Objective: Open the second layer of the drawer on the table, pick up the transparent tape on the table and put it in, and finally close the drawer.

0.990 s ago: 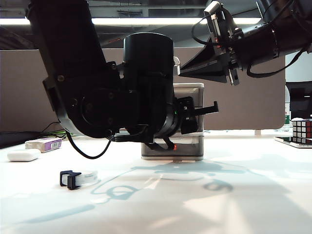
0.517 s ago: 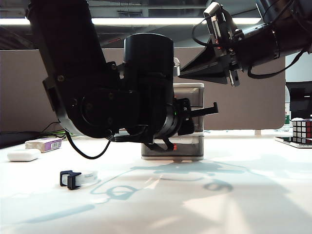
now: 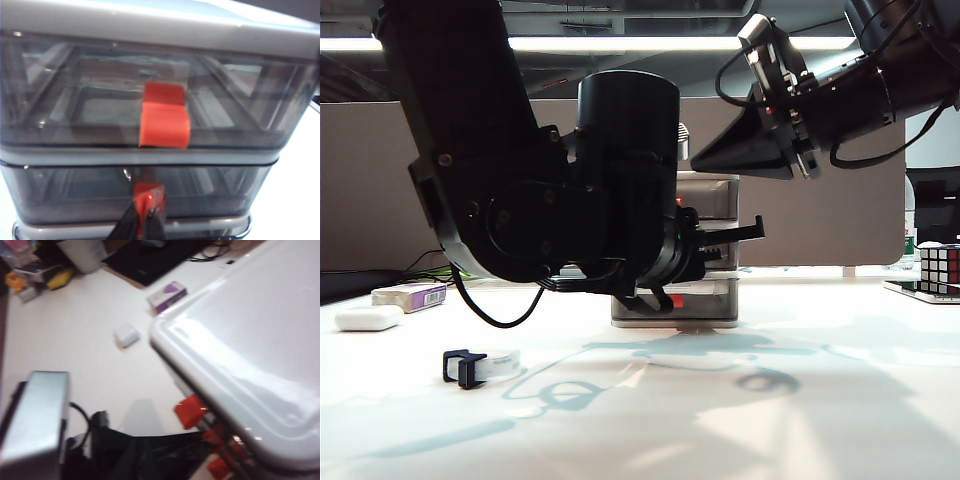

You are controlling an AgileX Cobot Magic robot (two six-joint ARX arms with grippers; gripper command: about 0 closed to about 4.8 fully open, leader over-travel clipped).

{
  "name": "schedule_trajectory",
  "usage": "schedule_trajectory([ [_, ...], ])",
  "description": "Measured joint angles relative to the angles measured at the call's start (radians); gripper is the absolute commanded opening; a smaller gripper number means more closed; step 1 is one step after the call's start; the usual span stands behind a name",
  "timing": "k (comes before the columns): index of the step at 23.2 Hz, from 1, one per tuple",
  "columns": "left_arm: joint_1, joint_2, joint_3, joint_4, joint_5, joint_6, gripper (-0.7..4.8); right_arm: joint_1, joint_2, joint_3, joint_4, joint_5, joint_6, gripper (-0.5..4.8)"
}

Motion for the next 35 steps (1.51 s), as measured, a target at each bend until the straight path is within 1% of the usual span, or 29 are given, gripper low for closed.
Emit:
schedule_trajectory([
  [5, 0.0, 0.0, 0.0, 0.0, 0.0, -0.001, -0.06, 0.0, 0.002, 0.0, -0.001, 0.107, -0.041, -0.05],
  [13, 0.0, 0.0, 0.0, 0.001, -0.001, -0.002, -0.06, 0.0, 0.034, 0.0, 0.001, 0.11, -0.045, -0.05],
  [21, 0.0, 0.0, -0.001, 0.004, -0.002, -0.002, -0.06, 0.0, 0.055, 0.002, 0.059, 0.118, -0.045, -0.05],
  [25, 0.0, 0.0, -0.001, 0.004, -0.002, -0.002, -0.06, 0.001, 0.069, 0.002, 0.084, 0.153, -0.045, -0.05],
  [28, -0.001, 0.0, -0.001, 0.004, -0.003, -0.002, -0.06, 0.001, 0.083, 0.002, 0.089, 0.154, -0.045, -0.05],
  [33, -0.017, 0.0, -0.001, 0.004, -0.014, 0.001, -0.06, 0.001, 0.095, 0.002, 0.095, 0.155, -0.045, -0.05],
  [35, -0.028, 0.0, -0.001, 0.003, -0.018, 0.019, -0.06, 0.001, 0.097, 0.002, 0.099, 0.159, -0.045, -0.05],
])
